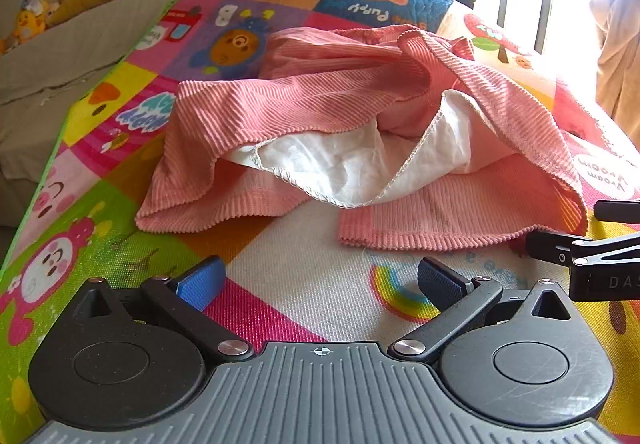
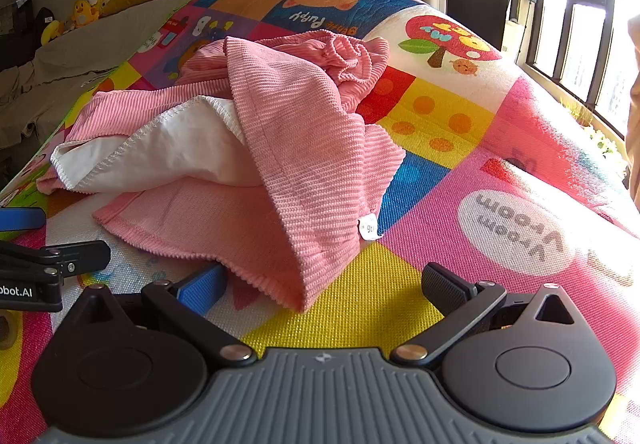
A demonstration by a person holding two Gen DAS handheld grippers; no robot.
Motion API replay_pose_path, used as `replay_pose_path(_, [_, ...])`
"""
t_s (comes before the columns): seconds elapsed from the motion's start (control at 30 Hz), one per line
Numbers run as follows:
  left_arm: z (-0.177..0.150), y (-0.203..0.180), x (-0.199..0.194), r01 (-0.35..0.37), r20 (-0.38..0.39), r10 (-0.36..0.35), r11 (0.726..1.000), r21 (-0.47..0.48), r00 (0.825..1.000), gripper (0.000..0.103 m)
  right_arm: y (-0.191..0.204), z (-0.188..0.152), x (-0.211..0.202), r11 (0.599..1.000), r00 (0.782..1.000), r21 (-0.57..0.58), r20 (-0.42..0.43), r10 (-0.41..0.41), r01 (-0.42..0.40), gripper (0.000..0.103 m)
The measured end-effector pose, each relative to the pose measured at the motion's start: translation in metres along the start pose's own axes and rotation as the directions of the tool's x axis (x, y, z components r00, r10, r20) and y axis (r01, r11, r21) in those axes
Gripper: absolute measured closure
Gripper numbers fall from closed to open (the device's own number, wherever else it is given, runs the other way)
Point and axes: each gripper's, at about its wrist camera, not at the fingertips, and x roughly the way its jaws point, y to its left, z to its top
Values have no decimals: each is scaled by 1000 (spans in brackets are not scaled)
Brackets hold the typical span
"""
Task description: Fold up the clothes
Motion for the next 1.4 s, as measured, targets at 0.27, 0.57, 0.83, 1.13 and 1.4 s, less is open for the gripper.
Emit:
replay_pose_path(0.27, [-1,0,0,-4,-1,4,1000,3,1000,0,0,0,0,1000,1000,-2,1,-2,2,0])
replay_pose_path(0.57, [1,0,1,-3,-1,3,1000,2,1000,0,0,1,-1,1000,1000,-1,1,-1,1,0])
replay_pose_path(0.83, [0,0,0,-3,-1,3,1000,2,1000,0,0,1,-1,1000,1000,-1,1,-1,1,0])
replay_pose_path(1.13, [0,0,0,-4,-2,4,1000,3,1000,0,0,1,-1,1000,1000,-2,1,-1,1,0])
replay_pose_path(1.4, [0,-2,-1,-5,-1,5,1000,3,1000,0,0,1,-1,1000,1000,-2,1,-1,1,0])
